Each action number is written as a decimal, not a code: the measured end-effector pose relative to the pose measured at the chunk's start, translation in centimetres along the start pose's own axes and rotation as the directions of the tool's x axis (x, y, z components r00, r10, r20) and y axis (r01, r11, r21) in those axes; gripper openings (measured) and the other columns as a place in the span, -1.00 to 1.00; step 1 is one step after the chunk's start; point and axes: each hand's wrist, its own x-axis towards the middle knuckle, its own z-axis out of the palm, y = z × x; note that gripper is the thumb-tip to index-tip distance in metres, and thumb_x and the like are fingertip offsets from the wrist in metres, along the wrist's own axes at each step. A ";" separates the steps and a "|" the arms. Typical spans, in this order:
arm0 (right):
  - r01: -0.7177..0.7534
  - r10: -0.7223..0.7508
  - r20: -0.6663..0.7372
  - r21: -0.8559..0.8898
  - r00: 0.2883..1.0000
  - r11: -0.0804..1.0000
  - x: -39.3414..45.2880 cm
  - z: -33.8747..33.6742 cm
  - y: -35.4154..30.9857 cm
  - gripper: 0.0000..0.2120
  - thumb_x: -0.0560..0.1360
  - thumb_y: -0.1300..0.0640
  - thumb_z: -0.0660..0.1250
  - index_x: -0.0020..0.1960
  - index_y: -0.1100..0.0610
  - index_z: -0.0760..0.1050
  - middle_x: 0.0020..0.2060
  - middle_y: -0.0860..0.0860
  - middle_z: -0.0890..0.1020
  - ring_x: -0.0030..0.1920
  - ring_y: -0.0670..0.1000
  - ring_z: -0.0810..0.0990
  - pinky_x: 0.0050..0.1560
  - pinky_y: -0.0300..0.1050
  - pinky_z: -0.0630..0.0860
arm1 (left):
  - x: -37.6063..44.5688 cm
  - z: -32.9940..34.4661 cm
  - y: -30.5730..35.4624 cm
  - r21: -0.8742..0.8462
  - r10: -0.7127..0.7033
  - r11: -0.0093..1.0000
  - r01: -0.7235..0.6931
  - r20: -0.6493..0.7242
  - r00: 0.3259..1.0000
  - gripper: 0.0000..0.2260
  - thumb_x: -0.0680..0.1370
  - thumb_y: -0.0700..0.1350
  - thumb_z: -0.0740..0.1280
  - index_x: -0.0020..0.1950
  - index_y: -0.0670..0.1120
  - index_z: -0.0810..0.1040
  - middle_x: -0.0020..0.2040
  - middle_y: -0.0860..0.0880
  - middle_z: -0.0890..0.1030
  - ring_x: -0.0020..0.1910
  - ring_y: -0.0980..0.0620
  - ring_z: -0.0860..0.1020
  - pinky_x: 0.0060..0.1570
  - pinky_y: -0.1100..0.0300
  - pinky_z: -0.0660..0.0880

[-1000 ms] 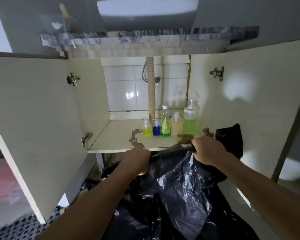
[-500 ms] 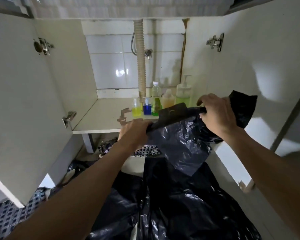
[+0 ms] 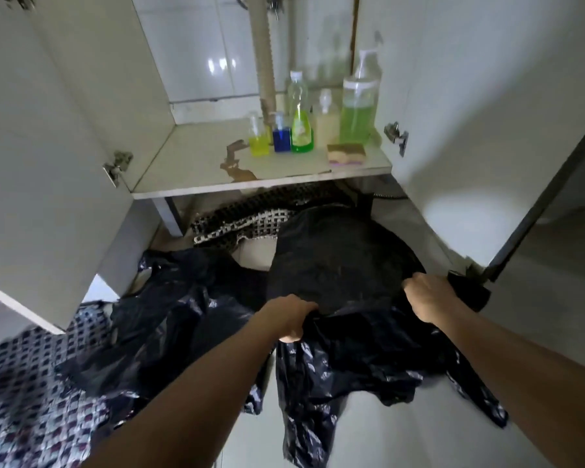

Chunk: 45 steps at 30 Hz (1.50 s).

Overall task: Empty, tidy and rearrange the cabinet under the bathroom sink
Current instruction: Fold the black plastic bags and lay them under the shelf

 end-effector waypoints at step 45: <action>0.349 -0.473 -0.032 0.719 0.881 0.601 -0.9 -8.8 -38.3 -0.74 0.58 0.13 0.14 -0.27 0.18 0.32 -0.12 0.26 0.58 -0.07 0.21 0.58 -0.24 -0.15 0.28 | -15.5 3.6 -24.2 -0.042 -0.555 0.790 0.611 0.374 0.743 -0.34 0.37 0.10 0.51 0.34 -0.22 0.46 0.26 -0.12 0.56 0.21 -0.12 0.54 0.13 0.20 0.47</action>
